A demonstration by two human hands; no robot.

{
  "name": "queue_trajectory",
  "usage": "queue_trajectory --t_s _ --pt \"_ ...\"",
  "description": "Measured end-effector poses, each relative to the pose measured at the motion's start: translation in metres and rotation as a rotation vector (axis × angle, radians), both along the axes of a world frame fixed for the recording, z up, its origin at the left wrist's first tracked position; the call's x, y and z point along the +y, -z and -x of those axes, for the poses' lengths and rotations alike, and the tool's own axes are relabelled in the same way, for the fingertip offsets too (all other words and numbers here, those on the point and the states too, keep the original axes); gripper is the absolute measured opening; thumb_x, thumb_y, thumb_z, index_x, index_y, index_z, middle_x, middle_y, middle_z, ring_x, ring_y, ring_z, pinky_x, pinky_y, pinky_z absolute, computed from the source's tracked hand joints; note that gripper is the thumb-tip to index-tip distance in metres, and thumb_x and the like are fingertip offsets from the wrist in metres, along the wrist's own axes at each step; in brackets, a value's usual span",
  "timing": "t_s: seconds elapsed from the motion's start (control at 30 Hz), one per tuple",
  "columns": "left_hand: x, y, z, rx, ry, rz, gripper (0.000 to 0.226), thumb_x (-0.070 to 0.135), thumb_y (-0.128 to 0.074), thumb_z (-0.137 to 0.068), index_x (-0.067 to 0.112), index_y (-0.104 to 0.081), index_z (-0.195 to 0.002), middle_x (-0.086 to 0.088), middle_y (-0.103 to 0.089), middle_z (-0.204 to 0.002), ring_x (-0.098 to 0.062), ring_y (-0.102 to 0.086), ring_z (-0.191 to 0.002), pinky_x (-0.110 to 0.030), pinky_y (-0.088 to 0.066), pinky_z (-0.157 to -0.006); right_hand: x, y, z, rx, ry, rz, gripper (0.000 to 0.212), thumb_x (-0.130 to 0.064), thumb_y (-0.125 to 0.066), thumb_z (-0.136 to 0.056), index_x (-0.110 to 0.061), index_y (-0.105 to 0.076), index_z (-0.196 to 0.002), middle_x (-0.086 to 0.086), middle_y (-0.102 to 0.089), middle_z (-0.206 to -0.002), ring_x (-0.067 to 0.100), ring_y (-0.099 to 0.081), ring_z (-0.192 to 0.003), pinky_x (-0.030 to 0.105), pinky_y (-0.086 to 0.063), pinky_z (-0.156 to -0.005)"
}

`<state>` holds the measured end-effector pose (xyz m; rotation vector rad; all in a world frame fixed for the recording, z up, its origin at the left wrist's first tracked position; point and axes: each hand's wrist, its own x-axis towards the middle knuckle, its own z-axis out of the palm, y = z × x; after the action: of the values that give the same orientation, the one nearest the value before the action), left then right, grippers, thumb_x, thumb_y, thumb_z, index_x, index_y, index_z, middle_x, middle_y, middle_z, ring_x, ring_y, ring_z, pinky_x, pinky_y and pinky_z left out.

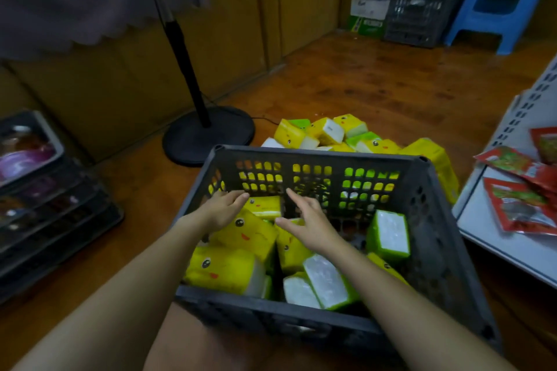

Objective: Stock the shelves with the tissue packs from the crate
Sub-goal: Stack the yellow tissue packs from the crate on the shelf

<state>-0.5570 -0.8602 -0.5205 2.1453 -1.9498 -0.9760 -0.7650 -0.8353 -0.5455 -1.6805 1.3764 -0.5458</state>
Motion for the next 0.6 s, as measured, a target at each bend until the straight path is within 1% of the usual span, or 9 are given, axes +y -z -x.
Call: queue_trajectory --t_s 0.07,0.13,0.2,0.23,0.3,0.37,0.47,0.6 --pt "0.001 0.010 -0.008 -0.026 0.008 -0.086 0.052 0.048 -0.023 -0.099 0.028 -0.026 -0.147 -0.016 -0.017 -0.154 -0.032 -0.009 -0.144 -0.044 -0.012 -0.115 0.001 0.008 -0.014 -0.017 -0.027 -0.076 0.074 -0.042 -0.060 -0.087 -0.032 -0.017 -0.147 0.006 -0.020 -0.147 0.022 -0.029 -0.135 0.031 -0.029 -0.105" --pt "0.001 0.019 -0.012 -0.077 0.030 -0.155 0.053 0.051 -0.022 -0.098 0.033 -0.020 -0.148 -0.016 -0.014 -0.155 -0.033 -0.008 -0.144 -0.047 -0.010 -0.115 0.002 0.012 -0.024 -0.037 -0.020 -0.154 0.079 -0.041 -0.060 -0.086 -0.030 -0.013 -0.148 0.011 -0.019 -0.149 0.025 -0.026 -0.137 0.032 -0.027 -0.107" --pt "0.001 0.026 -0.014 -0.103 0.023 -0.219 0.055 0.055 -0.022 -0.096 0.038 -0.015 -0.148 -0.015 -0.013 -0.156 -0.034 -0.011 -0.144 -0.048 -0.012 -0.115 0.003 0.016 -0.030 -0.030 -0.036 -0.262 0.083 -0.041 -0.061 -0.086 -0.030 -0.009 -0.149 0.014 -0.016 -0.150 0.028 -0.024 -0.139 0.032 -0.026 -0.108" --pt "0.002 0.027 -0.013 -0.099 0.017 -0.245 0.056 0.056 -0.023 -0.096 0.039 -0.013 -0.148 -0.015 -0.014 -0.156 -0.034 -0.014 -0.143 -0.048 -0.014 -0.116 0.003 0.018 -0.032 -0.029 -0.050 -0.314 0.085 -0.041 -0.062 -0.085 -0.030 -0.006 -0.149 0.014 -0.015 -0.152 0.028 -0.026 -0.138 0.033 -0.027 -0.108" --pt "0.005 0.027 -0.009 -0.072 0.010 -0.278 0.056 0.055 -0.023 -0.096 0.038 -0.010 -0.148 -0.012 -0.017 -0.156 -0.033 -0.018 -0.143 -0.046 -0.017 -0.115 0.005 0.022 -0.033 -0.060 -0.080 -0.396 0.089 -0.039 -0.065 -0.084 -0.030 -0.003 -0.149 0.012 -0.022 -0.152 0.025 -0.035 -0.132 0.036 -0.033 -0.107" --pt "0.007 0.026 -0.002 -0.033 -0.008 -0.277 0.056 0.052 -0.024 -0.097 0.035 -0.011 -0.149 -0.011 -0.020 -0.156 -0.032 -0.019 -0.143 -0.045 -0.018 -0.115 0.009 0.022 -0.034 -0.121 -0.092 -0.453 0.089 -0.035 -0.064 -0.085 -0.028 -0.002 -0.149 0.008 -0.023 -0.153 0.023 -0.035 -0.132 0.035 -0.034 -0.105" --pt "0.008 0.019 0.004 0.039 -0.038 -0.227 0.055 0.048 -0.025 -0.099 0.030 -0.013 -0.149 -0.009 -0.019 -0.156 -0.031 -0.019 -0.143 -0.042 -0.017 -0.114 0.010 0.020 -0.033 -0.195 -0.069 -0.441 0.089 -0.030 -0.065 -0.086 -0.025 -0.003 -0.149 0.005 -0.017 -0.155 0.023 -0.024 -0.140 0.030 -0.028 -0.107" --pt "0.007 0.005 0.008 0.190 -0.098 -0.078 0.054 0.044 -0.026 -0.100 0.026 -0.015 -0.149 -0.006 -0.019 -0.156 -0.025 -0.021 -0.143 -0.037 -0.019 -0.113 0.004 0.008 -0.025 -0.337 0.060 -0.340 0.090 -0.029 -0.068 -0.083 -0.028 -0.006 -0.149 0.003 -0.016 -0.155 0.024 -0.023 -0.140 0.037 -0.027 -0.111"
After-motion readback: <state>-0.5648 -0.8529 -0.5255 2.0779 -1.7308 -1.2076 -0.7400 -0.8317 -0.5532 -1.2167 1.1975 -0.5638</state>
